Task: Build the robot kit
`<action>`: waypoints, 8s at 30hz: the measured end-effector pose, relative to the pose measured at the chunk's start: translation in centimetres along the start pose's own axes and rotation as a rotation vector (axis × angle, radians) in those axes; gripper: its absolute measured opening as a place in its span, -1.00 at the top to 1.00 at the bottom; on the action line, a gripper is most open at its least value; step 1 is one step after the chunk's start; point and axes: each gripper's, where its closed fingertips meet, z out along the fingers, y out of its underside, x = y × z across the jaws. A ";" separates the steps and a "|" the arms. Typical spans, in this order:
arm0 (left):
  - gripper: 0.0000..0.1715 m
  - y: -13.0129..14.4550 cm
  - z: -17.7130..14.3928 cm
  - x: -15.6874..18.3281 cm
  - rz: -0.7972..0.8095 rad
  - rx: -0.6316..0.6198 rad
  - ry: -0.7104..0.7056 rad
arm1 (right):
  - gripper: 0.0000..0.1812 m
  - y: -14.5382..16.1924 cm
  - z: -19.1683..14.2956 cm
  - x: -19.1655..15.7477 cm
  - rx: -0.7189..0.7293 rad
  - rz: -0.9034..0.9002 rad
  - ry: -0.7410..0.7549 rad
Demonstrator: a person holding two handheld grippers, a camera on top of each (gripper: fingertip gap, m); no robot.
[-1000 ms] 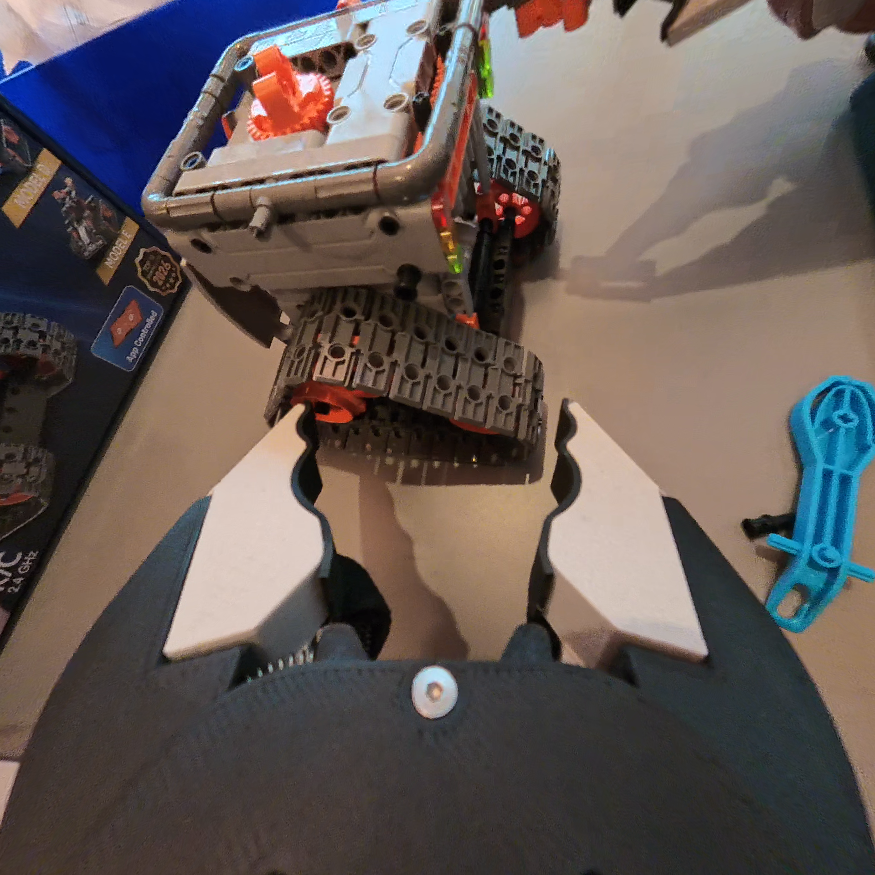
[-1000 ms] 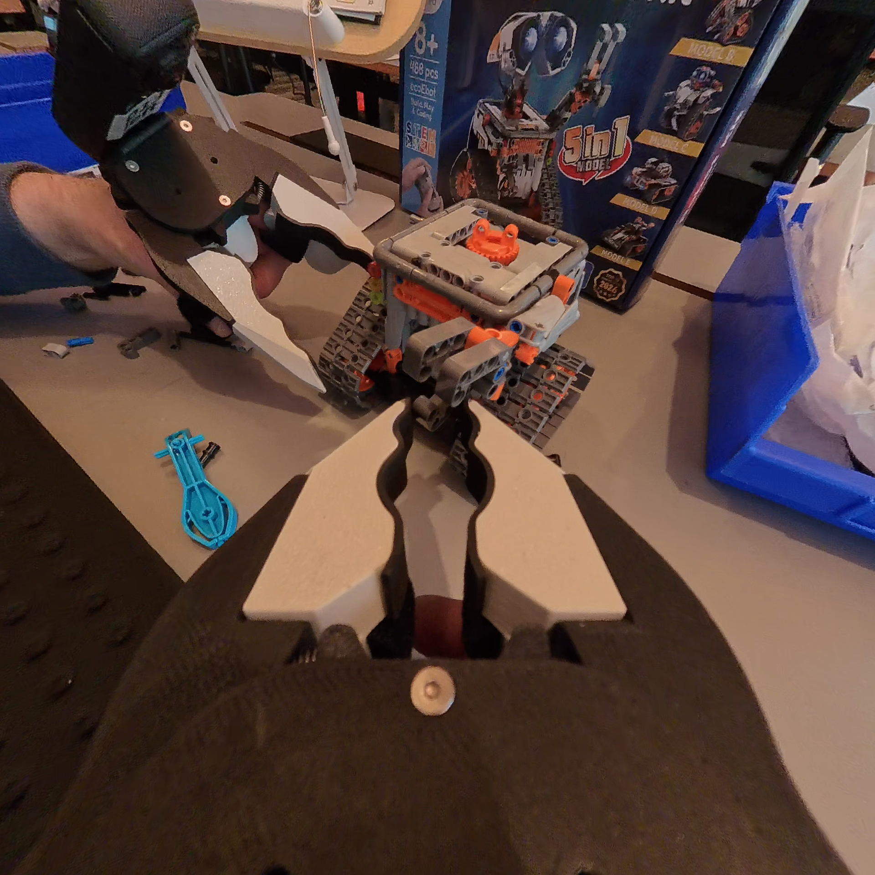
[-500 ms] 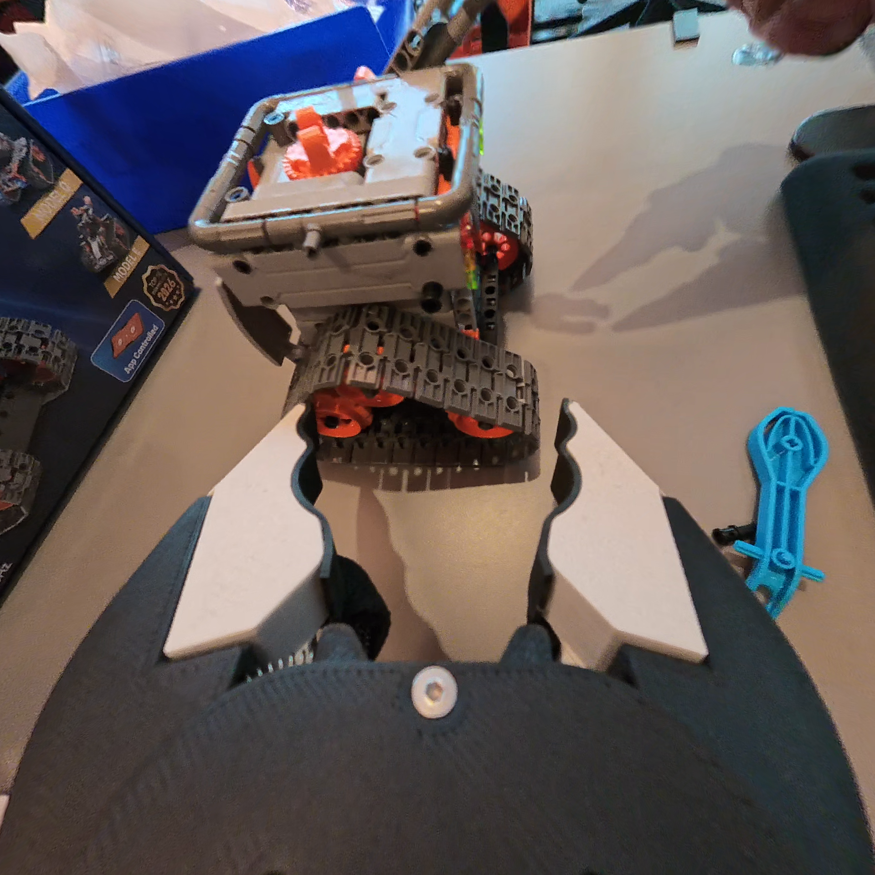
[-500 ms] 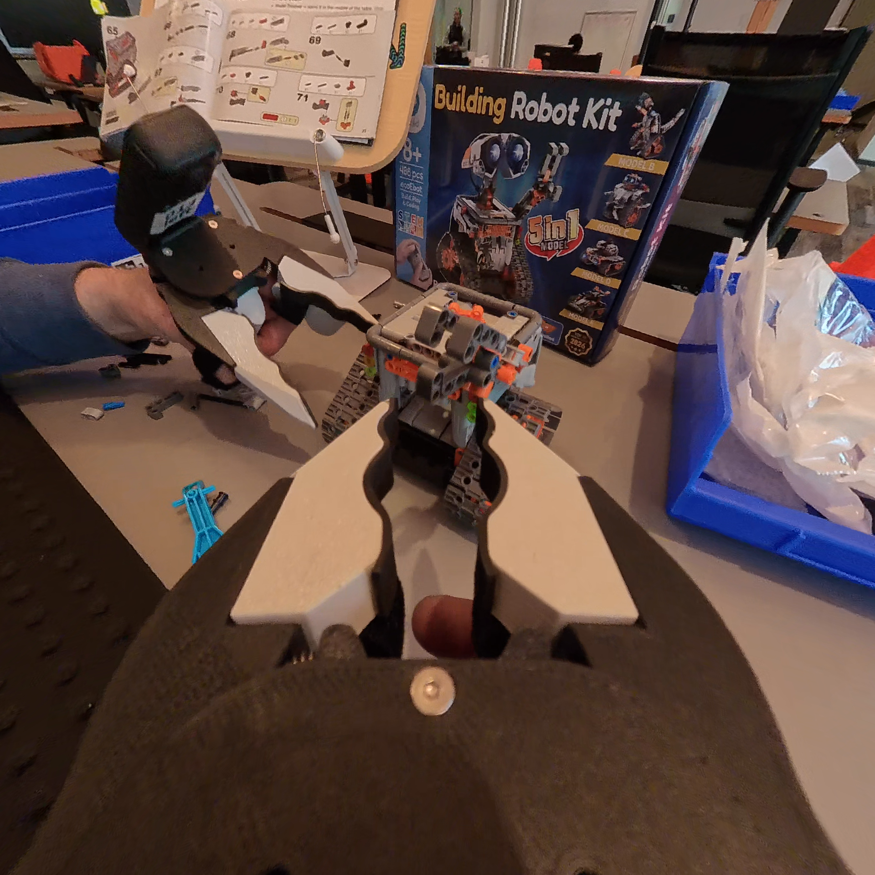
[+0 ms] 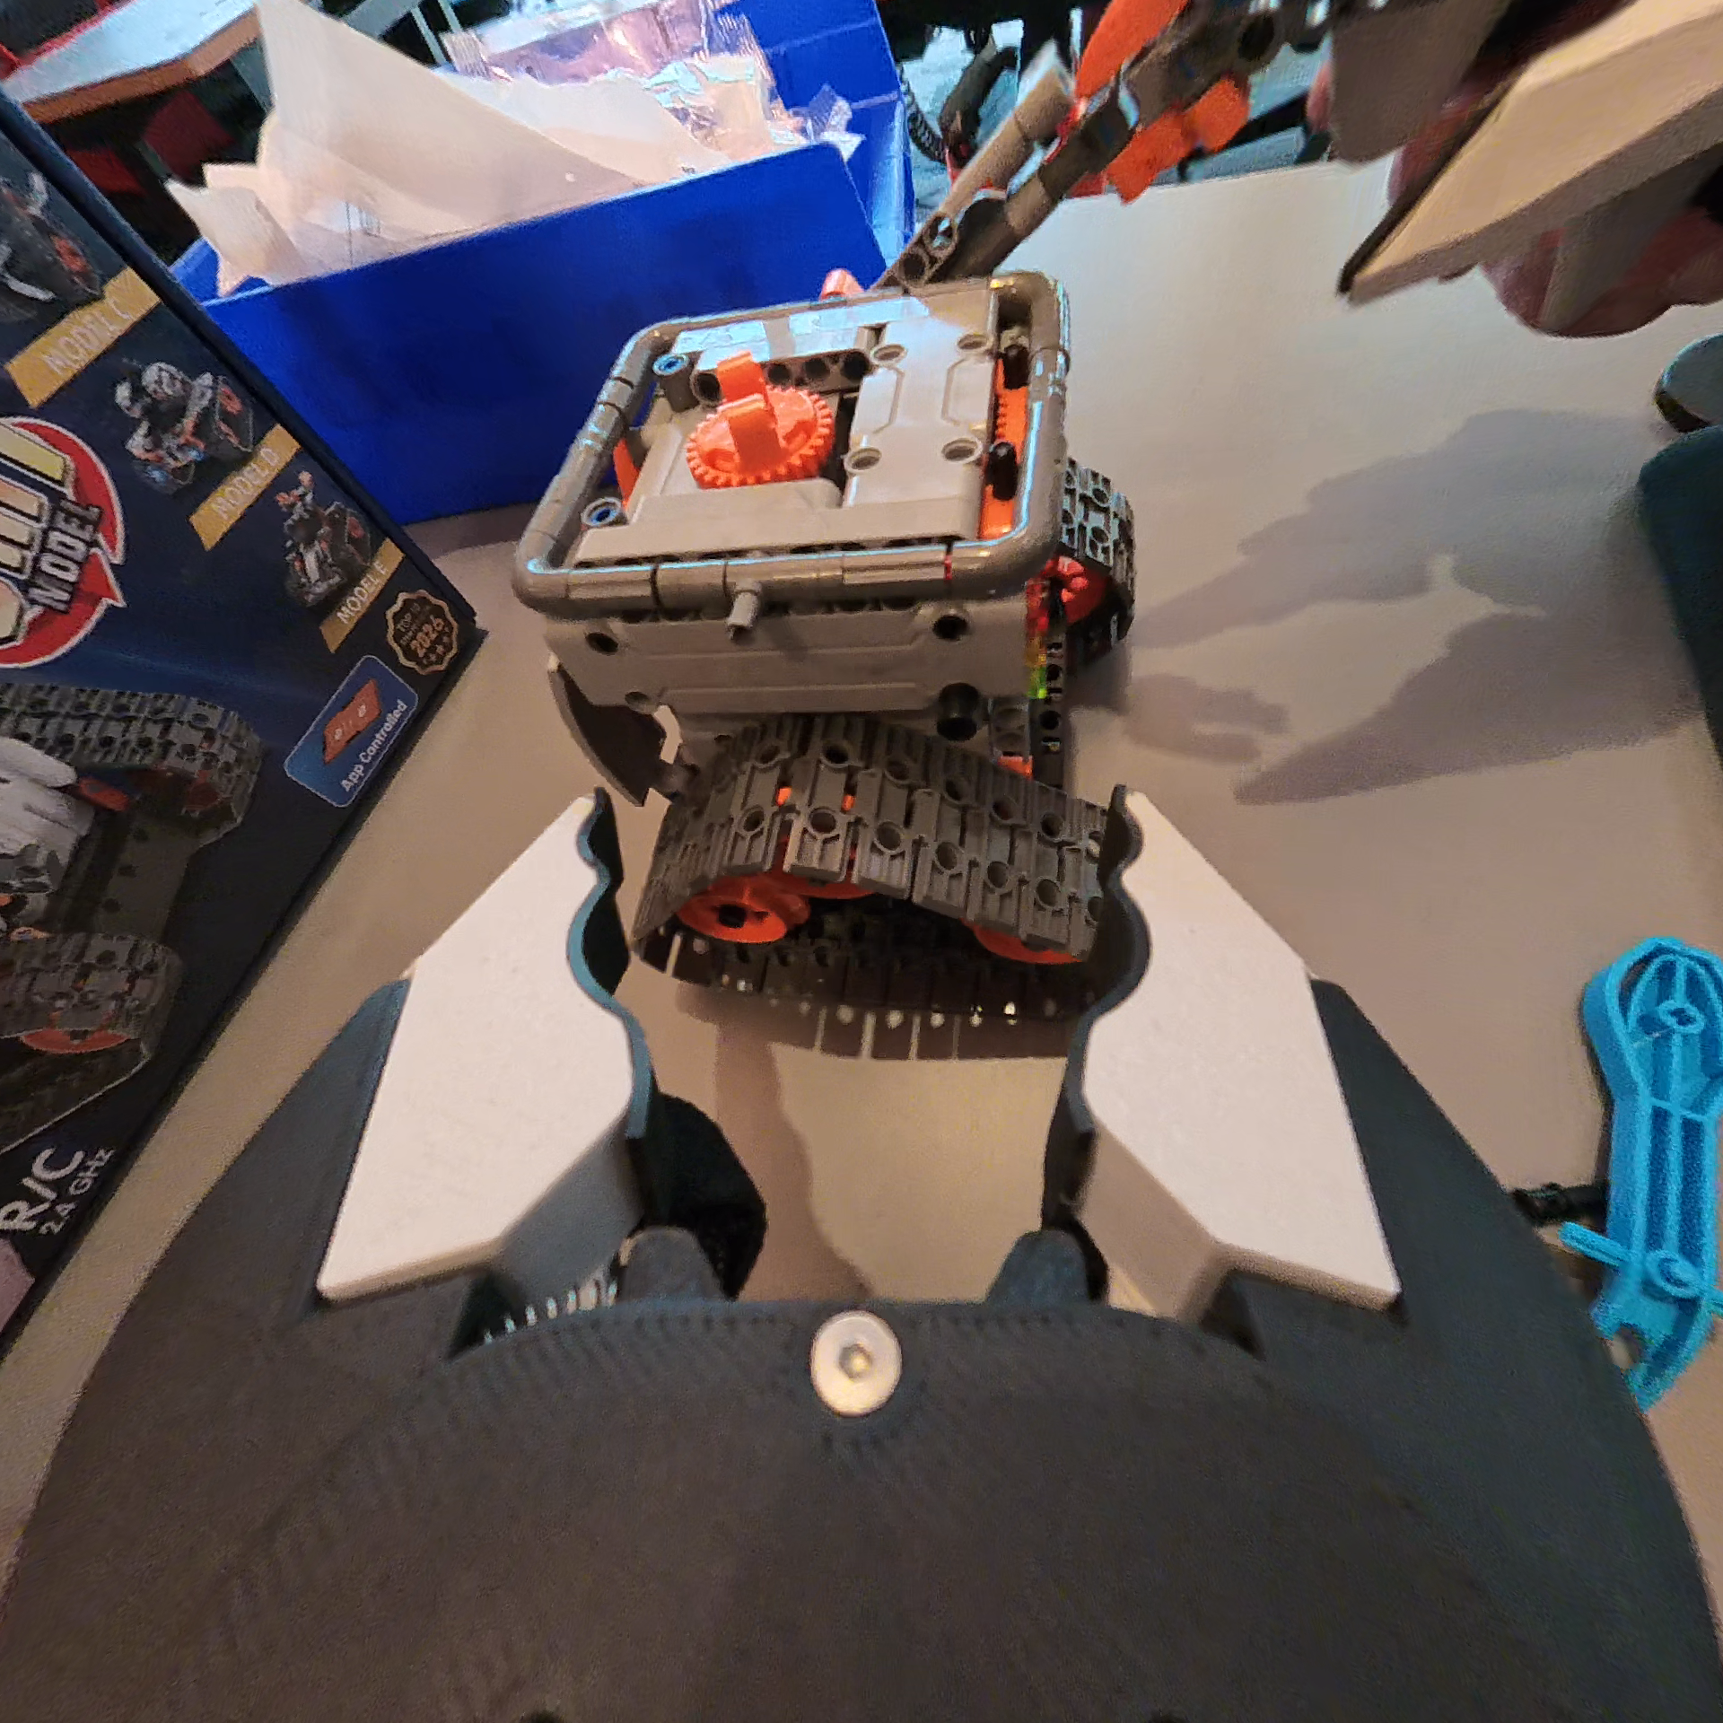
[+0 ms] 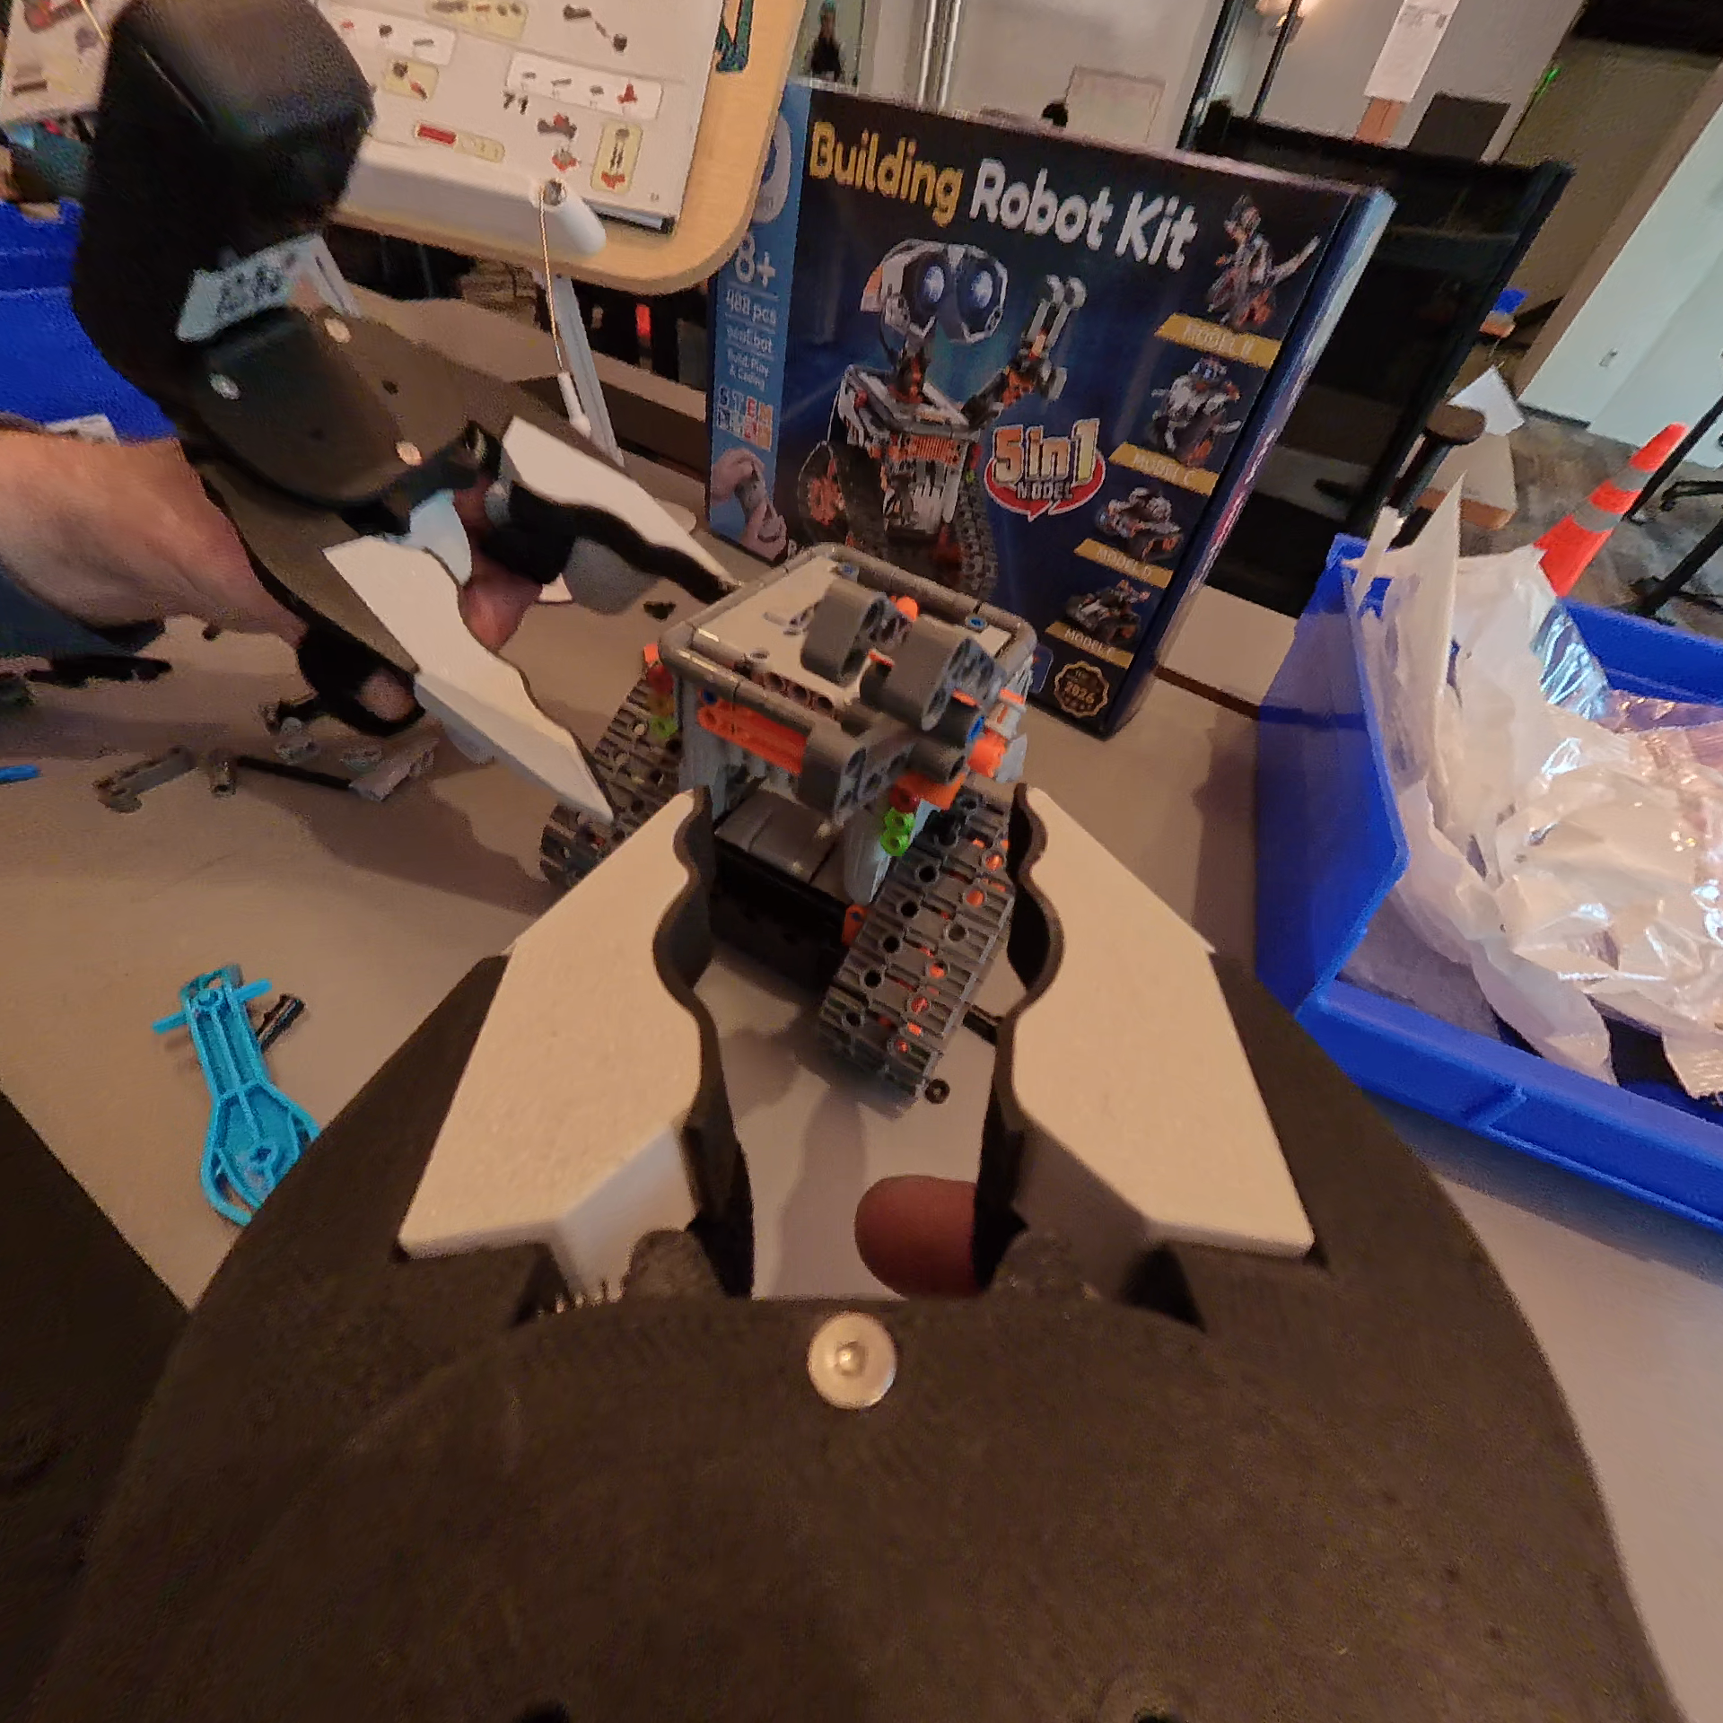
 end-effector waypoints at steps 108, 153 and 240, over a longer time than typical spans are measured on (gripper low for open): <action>0.06 5.5 -5.9 5.8 0.171 -0.188 -0.103 | 0.33 7.5 3.0 -5.7 -0.352 -0.169 -0.318; 0.15 5.9 -10.4 3.8 0.282 -0.198 -0.202 | 0.38 8.1 1.1 -5.4 -0.262 -0.372 -0.059; 0.34 10.8 -14.3 -0.6 0.112 -0.370 -0.220 | 0.50 2.8 8.2 -17.8 -0.141 -0.571 -0.505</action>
